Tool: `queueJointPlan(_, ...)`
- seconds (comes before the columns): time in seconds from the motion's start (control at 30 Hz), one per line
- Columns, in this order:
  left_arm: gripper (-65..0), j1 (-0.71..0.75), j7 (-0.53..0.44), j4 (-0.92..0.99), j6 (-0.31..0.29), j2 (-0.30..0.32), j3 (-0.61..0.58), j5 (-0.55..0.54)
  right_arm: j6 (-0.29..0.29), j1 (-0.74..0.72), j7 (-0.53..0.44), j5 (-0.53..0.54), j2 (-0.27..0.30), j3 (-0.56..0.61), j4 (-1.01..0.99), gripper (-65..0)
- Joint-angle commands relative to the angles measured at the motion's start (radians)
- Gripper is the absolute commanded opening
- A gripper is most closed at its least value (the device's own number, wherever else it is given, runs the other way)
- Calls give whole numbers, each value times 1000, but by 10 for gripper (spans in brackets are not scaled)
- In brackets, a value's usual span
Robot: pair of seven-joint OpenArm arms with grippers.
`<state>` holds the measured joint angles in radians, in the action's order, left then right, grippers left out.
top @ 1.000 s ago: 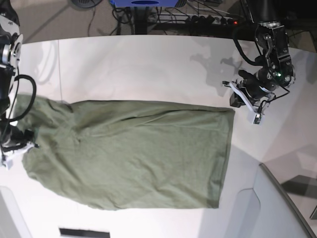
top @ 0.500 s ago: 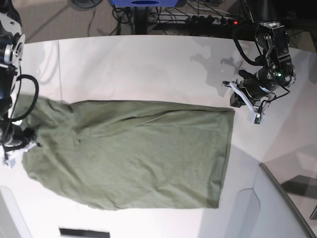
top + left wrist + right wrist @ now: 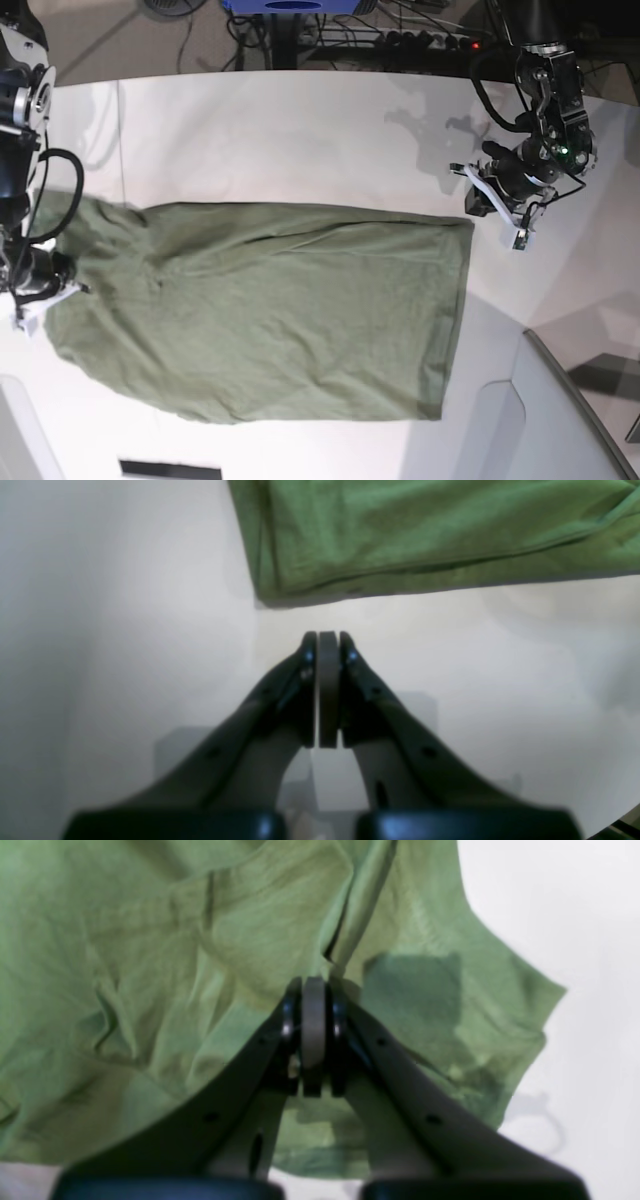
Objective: Layout the t-shirt on the table in an organized manner, then fold the t-shirt properly
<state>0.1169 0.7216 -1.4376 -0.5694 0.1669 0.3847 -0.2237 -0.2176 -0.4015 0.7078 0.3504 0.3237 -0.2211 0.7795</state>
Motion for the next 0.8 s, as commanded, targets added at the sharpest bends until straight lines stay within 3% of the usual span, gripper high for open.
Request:
queueJointPlan(0.0,-650,-10,-17,-15,-1,12,1,-10,-6,-12,-6,11,19,-5,59,-650)
queueJointPlan(0.17,-650,-9,-17,-15,-1,12,1,-10,-6,100,121,12,-5,-18,347,-650)
queueJointPlan(0.33,-650,-10,-17,-1,-1,12,1,-10,-7,195,253,12,-59,-137,524,-648)
queueJointPlan(0.5,-650,-33,-17,50,-1,12,1,-10,-9,184,244,12,-57,-136,455,-648)
queueJointPlan(0.77,-650,-36,-17,51,-1,20,1,-10,-9,60,60,6,-36,-133,180,-648)
